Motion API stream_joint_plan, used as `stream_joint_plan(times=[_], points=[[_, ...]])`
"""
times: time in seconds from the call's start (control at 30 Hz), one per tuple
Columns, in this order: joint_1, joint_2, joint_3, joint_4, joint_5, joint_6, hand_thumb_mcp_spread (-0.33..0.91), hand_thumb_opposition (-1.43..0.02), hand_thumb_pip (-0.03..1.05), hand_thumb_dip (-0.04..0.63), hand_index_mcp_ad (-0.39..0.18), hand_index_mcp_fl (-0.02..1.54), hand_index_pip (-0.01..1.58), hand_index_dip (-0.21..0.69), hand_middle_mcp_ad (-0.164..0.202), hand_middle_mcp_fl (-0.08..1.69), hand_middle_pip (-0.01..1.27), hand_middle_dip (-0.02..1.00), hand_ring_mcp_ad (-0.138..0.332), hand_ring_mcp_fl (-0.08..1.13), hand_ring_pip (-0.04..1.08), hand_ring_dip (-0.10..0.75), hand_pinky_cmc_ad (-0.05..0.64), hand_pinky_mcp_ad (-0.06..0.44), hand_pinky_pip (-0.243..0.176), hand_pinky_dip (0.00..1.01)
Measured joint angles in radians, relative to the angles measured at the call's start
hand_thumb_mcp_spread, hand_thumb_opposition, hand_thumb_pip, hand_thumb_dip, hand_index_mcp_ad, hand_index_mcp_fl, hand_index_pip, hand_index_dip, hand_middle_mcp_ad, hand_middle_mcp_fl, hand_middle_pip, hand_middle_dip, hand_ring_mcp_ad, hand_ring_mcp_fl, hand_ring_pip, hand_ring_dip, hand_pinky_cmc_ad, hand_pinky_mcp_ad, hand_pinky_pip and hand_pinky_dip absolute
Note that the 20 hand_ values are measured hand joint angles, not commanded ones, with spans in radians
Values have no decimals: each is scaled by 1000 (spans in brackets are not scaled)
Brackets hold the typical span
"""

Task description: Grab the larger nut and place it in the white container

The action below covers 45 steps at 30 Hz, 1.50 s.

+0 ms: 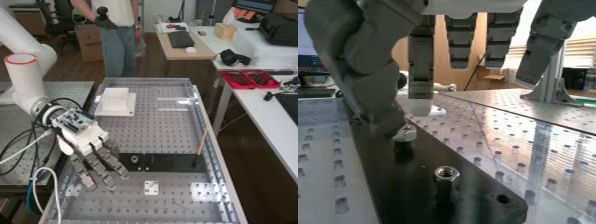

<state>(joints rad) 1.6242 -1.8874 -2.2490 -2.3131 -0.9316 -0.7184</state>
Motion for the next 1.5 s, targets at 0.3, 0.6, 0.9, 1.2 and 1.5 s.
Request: stream_joint_plan(times=[0.3,0.6,0.9,1.2,1.5], points=[[1,-12,1,1,4,3,330,-820,770,236,-122,0,1550,138,70,19,131,232,164,7,169,124,380,312,-106,614],[-4,-26,5,3,0,5,330,-820,766,237,-122,0,1550,138,70,16,131,232,164,7,169,122,370,312,-103,614],[-11,-37,9,9,-8,-3,330,-822,764,237,-127,0,1550,138,70,16,131,232,164,7,169,122,368,309,-106,614],[-13,-36,10,12,-13,-6,330,-822,759,237,-126,86,1550,138,70,16,131,232,164,7,169,122,367,312,-103,614],[-13,-34,11,5,-14,-3,339,-817,752,234,-119,164,1552,136,66,16,131,232,164,7,169,126,363,295,-106,614]])
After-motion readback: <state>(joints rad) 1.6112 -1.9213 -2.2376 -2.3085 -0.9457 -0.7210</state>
